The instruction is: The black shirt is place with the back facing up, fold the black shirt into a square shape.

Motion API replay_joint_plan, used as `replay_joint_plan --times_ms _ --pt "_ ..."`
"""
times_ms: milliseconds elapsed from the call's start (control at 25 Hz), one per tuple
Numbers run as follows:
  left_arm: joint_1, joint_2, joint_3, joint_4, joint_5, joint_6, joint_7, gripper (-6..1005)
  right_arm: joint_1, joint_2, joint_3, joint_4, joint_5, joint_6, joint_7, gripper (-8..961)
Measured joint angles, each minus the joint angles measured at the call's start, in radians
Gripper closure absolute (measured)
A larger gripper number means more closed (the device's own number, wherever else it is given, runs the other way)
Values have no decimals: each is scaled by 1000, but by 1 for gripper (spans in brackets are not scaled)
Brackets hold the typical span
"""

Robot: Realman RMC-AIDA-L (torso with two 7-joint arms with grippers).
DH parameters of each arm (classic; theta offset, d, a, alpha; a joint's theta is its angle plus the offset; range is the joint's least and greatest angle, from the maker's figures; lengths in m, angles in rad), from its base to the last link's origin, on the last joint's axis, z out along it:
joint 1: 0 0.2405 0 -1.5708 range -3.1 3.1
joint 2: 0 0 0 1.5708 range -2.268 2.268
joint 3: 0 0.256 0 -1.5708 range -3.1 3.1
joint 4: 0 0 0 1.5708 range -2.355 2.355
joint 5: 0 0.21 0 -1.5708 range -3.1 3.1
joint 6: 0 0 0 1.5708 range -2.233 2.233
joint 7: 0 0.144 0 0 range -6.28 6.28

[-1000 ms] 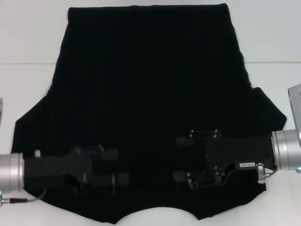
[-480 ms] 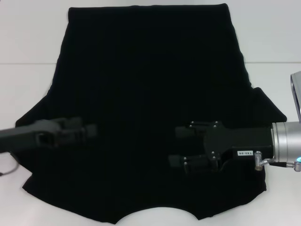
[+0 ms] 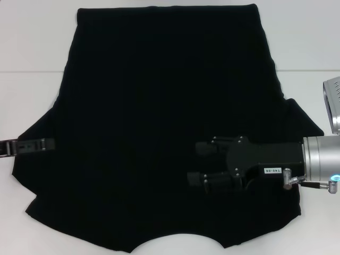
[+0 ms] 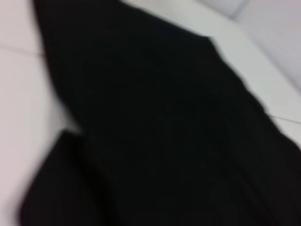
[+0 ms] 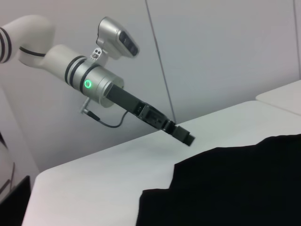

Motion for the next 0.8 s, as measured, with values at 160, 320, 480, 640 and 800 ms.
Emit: replay_joint_plan --times_ms 160,320,480,640,800 --pt "-14 7 5 5 85 -47 -69 155 2 0 -3 3 0 29 -5 71" --pt "-29 11 11 1 146 -89 -120 156 12 0 -6 0 0 32 -5 71" --pt "-30 10 12 -2 152 -122 -142 155 16 0 -4 -5 0 33 -5 71" --pt "-26 8 12 -12 159 -160 -156 155 18 -2 -3 -5 0 34 -6 71" --pt "-28 6 12 -17 193 -179 -163 156 18 -3 0 -6 0 35 -6 71"
